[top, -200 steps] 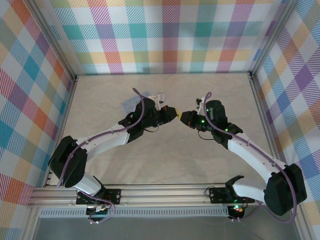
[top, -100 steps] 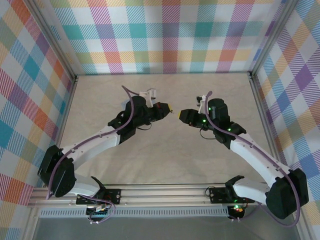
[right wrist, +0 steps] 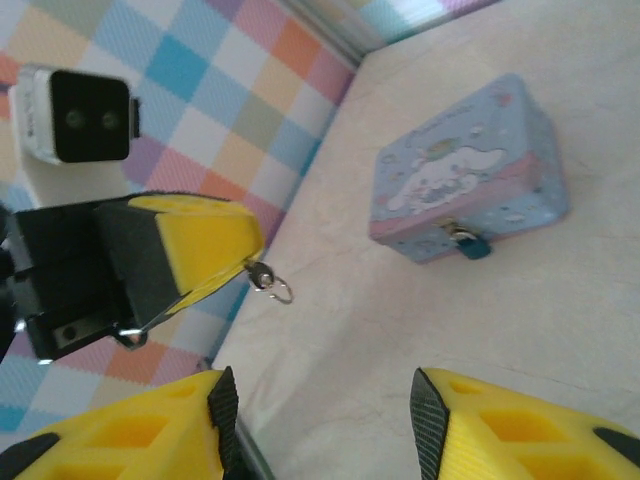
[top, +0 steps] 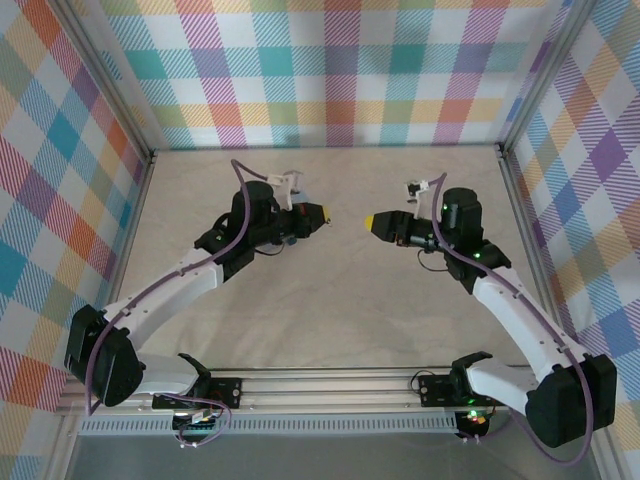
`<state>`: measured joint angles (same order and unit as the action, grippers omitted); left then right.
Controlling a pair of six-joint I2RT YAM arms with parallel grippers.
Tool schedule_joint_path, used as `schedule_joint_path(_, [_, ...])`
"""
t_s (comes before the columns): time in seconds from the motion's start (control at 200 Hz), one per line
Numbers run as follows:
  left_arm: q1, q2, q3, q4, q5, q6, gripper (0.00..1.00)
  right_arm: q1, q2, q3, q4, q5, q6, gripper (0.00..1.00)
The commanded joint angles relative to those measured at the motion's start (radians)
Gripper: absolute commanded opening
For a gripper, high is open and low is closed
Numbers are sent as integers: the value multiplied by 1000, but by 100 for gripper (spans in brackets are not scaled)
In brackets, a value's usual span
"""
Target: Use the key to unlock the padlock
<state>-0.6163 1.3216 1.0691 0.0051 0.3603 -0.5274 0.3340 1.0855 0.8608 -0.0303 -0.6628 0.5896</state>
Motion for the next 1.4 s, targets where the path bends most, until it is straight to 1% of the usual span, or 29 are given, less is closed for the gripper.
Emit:
schedule_joint_path(0.0, [6, -23, 63, -14, 123, 85, 0, -1, 26, 20, 125, -200, -17, 51])
schedule_joint_path(0.095, [6, -17, 89, -16, 174, 104, 0, 2, 60, 18, 208, -271, 24, 51])
schedule_joint_path(0.175, [6, -7, 106, -13, 201, 108, 0, 7, 82, 20, 253, -293, 47, 50])
schedule_joint_path(0.475, [6, 34, 132, 25, 269, 86, 0, 44, 116, 20, 354, -279, 80, 44])
schedule_joint_path(0.705, [6, 43, 135, 30, 271, 80, 0, 67, 146, 46, 375, -278, 87, 38])
schedule_joint_path(1.215, [6, 59, 140, 34, 273, 75, 0, 79, 179, 52, 398, -265, 104, 30])
schedule_joint_path(1.395, [6, 62, 139, 34, 271, 74, 0, 82, 181, 50, 398, -262, 107, 25])
